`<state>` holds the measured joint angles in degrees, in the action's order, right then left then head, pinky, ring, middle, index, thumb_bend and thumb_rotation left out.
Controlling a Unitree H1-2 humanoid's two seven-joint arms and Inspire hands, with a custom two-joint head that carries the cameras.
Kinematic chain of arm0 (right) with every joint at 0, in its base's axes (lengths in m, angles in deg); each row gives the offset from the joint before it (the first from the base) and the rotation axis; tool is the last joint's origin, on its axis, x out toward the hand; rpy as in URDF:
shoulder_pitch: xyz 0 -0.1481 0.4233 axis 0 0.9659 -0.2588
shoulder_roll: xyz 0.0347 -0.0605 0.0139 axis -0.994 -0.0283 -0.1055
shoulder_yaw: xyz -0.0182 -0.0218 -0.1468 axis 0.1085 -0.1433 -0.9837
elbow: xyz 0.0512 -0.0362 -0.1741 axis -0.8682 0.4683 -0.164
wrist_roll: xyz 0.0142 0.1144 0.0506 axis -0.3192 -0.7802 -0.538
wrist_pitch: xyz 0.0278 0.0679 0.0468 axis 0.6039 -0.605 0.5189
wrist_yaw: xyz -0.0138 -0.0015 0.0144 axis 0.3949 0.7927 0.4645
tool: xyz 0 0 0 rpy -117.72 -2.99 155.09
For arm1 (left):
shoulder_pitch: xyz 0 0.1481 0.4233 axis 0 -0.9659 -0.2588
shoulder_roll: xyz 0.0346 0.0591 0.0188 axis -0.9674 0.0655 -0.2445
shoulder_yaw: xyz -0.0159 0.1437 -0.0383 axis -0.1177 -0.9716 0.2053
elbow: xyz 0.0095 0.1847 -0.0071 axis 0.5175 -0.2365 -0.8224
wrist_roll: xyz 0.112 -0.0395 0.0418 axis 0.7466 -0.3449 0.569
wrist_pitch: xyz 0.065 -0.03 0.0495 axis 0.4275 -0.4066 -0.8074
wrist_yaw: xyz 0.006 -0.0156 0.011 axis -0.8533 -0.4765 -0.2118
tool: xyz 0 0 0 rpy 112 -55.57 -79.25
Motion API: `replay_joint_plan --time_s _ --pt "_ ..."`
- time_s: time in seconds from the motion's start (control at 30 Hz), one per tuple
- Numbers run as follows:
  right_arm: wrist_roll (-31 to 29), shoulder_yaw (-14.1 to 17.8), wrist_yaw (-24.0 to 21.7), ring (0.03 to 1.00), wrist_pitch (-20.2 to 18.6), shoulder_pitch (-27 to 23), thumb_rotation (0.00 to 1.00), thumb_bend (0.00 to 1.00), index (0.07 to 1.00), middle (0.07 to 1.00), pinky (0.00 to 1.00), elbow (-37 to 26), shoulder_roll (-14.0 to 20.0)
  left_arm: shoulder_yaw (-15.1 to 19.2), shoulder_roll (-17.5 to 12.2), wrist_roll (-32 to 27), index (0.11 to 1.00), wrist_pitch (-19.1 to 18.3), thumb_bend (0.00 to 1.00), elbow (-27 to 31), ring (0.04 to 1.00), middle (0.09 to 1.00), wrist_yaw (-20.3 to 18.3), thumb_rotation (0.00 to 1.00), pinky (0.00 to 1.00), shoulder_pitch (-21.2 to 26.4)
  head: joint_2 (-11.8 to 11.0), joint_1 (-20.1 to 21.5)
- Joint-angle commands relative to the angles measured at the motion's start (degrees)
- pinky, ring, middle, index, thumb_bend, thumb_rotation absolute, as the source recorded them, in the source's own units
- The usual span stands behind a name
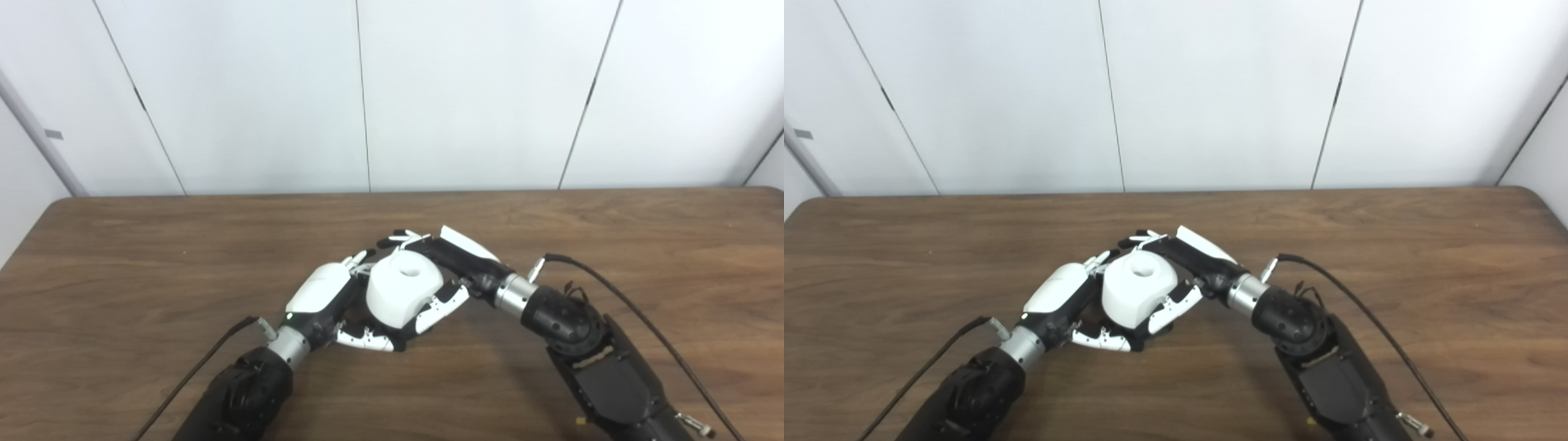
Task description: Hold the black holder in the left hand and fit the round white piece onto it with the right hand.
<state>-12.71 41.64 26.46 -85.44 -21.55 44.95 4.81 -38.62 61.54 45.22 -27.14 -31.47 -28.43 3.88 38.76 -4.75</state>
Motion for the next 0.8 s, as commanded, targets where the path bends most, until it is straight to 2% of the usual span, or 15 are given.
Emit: replay_joint_plan --time_s 0.0,0.37,0.77 --pt "-0.7 0.7 0.1 1.000 2.6 -2.5 0.14 0.53 0.480 0.885 1.00 -2.6 0.5 -0.5 0.3 0.9 0.482 -0.1 0.52 1.4 1.000 0.869 -0.6 0.05 1.00 0.7 0.2 -0.2" --pt "-0.1 0.3 -0.6 1.000 2.5 -2.0 0.14 0.53 0.480 0.883 1.00 -3.4 1.8 0.0 0.5 1.3 0.482 -1.5 0.52 2.6 1.000 0.868 -0.8 0.05 1.00 0.7 0.8 -0.1" --pt "0.5 -0.1 -0.4 1.000 4.1 -1.7 0.14 0.53 0.480 0.883 1.00 -2.6 2.0 0.1 0.5 1.4 0.482 -2.0 0.52 3.3 1.000 0.867 -1.2 0.05 1.00 0.7 1.2 -0.5"
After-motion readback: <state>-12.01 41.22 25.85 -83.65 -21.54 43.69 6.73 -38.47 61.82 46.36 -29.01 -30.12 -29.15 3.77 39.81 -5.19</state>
